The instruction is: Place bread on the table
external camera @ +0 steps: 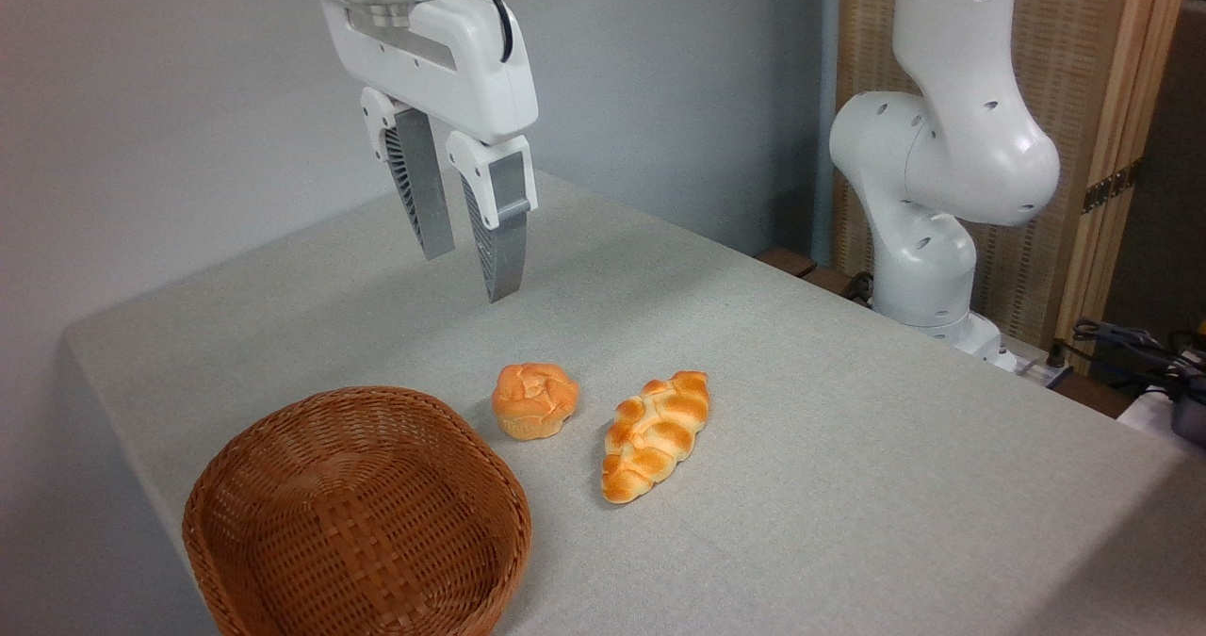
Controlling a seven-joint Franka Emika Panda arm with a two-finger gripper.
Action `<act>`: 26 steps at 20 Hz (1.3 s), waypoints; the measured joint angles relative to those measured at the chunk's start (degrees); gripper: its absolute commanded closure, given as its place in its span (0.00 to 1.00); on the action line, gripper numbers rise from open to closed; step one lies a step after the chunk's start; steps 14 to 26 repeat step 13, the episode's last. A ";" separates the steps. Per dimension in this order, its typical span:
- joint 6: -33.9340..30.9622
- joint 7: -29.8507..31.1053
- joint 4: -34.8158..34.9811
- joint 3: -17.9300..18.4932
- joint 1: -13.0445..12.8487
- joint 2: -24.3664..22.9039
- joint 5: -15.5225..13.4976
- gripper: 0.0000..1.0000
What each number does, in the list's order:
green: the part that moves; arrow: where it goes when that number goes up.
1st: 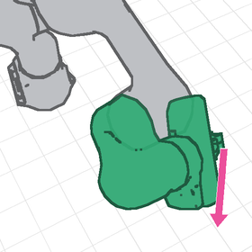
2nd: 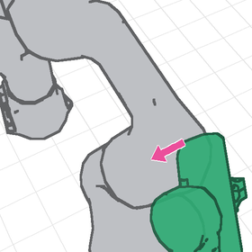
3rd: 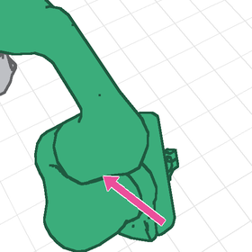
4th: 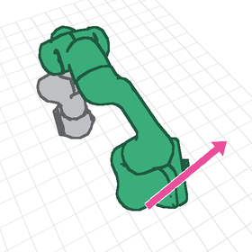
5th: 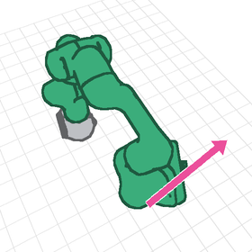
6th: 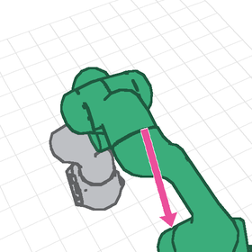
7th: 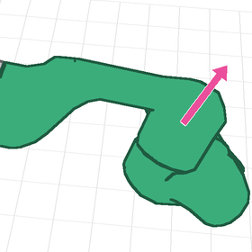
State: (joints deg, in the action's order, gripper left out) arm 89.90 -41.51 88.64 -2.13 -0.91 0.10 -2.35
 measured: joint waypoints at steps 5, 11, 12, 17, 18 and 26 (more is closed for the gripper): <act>-0.01 0.00 0.16 0.62 -0.02 0.03 0.27 0.00; -0.07 0.00 0.48 1.29 -0.18 0.03 0.44 0.00; -0.07 0.00 0.48 1.46 -0.28 0.03 0.44 0.00; -0.07 0.00 0.48 1.54 -0.34 0.03 0.44 0.00; -0.07 0.00 0.48 1.54 -0.34 0.03 0.44 0.00; -0.07 0.00 0.48 1.54 -0.34 0.03 0.44 0.00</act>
